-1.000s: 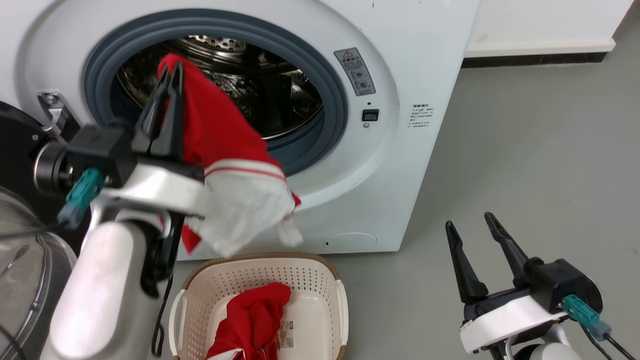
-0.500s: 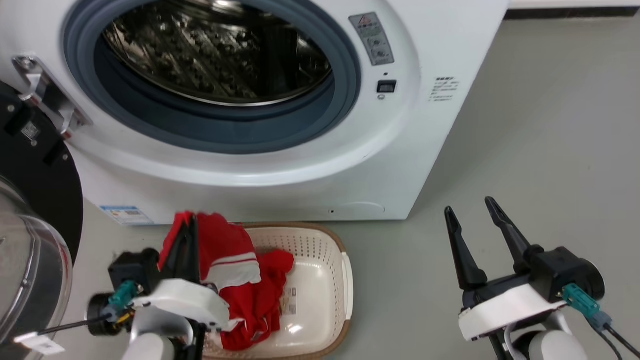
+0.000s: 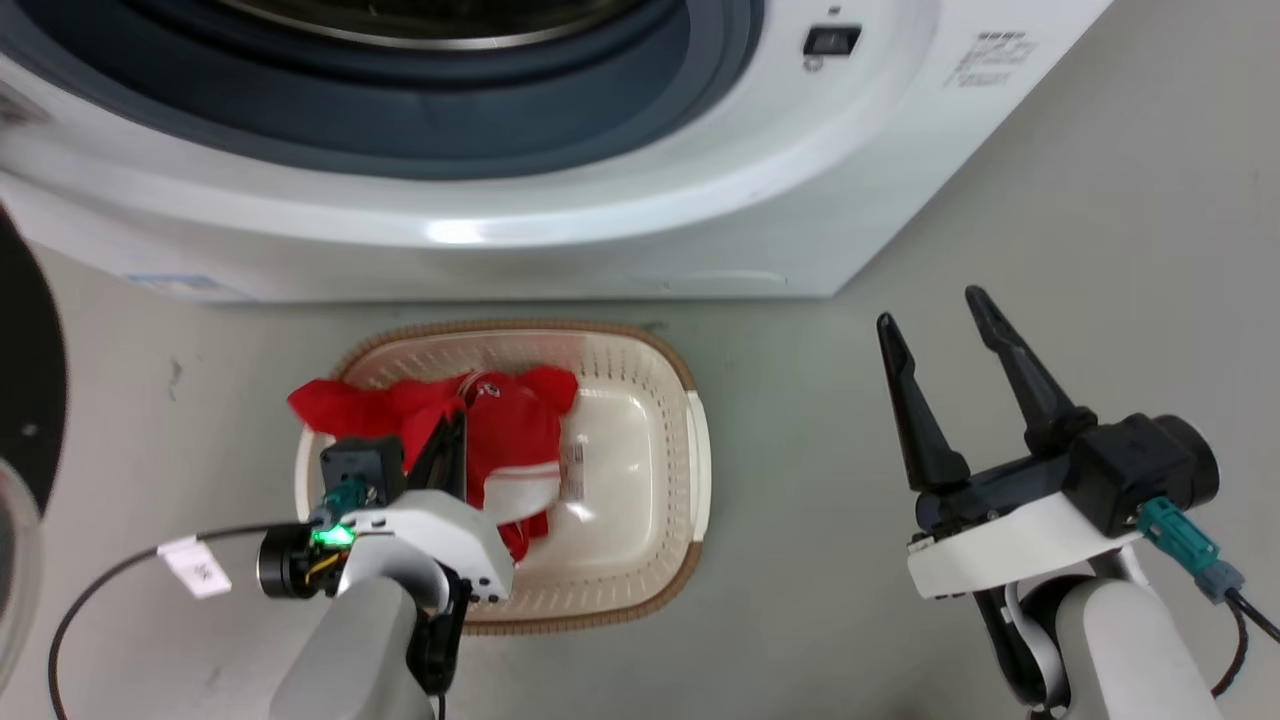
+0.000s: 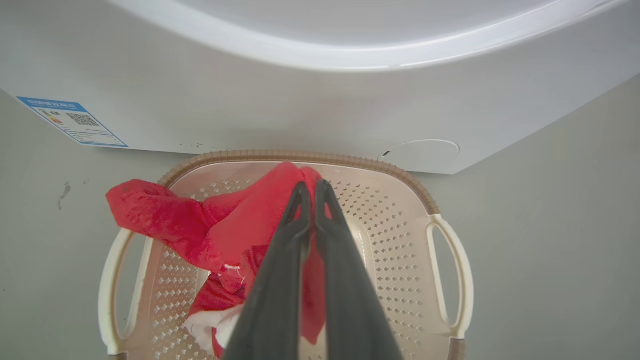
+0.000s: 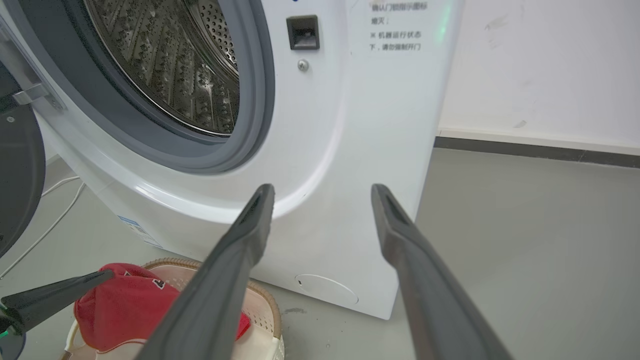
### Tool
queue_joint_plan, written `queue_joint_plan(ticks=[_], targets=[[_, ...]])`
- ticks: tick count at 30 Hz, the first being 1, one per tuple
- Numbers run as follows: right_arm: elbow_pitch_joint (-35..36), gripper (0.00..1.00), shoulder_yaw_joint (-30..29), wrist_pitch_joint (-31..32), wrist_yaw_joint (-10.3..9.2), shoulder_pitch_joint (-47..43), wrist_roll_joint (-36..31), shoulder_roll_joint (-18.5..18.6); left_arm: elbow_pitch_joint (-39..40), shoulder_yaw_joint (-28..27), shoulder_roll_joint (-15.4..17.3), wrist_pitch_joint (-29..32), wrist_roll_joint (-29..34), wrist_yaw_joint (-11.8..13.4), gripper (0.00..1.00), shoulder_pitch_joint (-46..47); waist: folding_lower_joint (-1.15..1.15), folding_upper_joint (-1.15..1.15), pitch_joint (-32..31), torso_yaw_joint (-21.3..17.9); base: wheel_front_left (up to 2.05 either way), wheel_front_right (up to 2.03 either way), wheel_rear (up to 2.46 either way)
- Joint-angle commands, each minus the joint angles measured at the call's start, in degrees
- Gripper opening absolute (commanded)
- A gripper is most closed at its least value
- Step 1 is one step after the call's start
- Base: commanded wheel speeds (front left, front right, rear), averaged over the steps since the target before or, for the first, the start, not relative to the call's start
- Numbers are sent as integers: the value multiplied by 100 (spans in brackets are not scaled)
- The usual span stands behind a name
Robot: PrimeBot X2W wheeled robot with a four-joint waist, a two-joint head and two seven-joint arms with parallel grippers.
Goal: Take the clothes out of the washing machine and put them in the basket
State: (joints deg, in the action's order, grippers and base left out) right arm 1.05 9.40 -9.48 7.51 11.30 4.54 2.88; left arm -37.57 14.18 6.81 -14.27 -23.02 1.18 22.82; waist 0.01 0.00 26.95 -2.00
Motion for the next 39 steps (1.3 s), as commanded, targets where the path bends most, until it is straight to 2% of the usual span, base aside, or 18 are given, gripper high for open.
queue_joint_plan(ticks=[1,12,18,21,22,23,24,25,32,35,39], targets=[[21,100,-14,-32,-4,123,-21,-2,-254,43,15,-33,92,-30,0,240,-1,0,611,-127,0,0,0],[-130,100,142,-202,-4,589,36,-3,-2435,-42,-50,-94,83,-117,0,1615,-1,0,1809,-385,0,0,0],[-249,100,257,-313,-4,714,112,-3,-3088,-210,18,-102,-53,-69,0,1883,-1,0,2034,-534,0,0,0],[-334,100,233,-354,-3,755,117,-3,-3232,-315,26,-103,-171,-137,0,1912,-1,0,2021,-542,0,0,0],[-379,100,216,-371,-4,766,115,-4,-3258,-321,46,-103,-176,-154,12,1912,-1,0,1988,-533,0,0,0],[-424,100,188,-378,-4,773,110,-3,-3258,-334,35,-99,-180,-137,40,1912,-1,0,1927,-513,0,0,0],[-468,100,160,-383,-4,774,89,-3,-3247,-356,13,-99,-195,-126,85,1890,-1,0,1846,-483,0,0,0],[-513,100,128,-403,-4,765,72,-2,-3242,-356,-15,-100,-190,-121,100,1850,-1,0,1743,-444,0,0,0],[-819,100,-133,-416,-4,480,-120,-2,-2788,-382,-210,-94,-86,-248,100,1287,-1,0,557,-127,0,0,0],[-864,100,-230,-377,-4,308,-151,-1,-2374,-460,-252,-94,-17,-300,100,936,-1,0,-23,-54,0,0,0],[-819,100,-388,-300,-4,46,-158,-2,-1623,-634,-285,-94,178,-231,100,407,-1,0,-660,-4,0,0,0]])
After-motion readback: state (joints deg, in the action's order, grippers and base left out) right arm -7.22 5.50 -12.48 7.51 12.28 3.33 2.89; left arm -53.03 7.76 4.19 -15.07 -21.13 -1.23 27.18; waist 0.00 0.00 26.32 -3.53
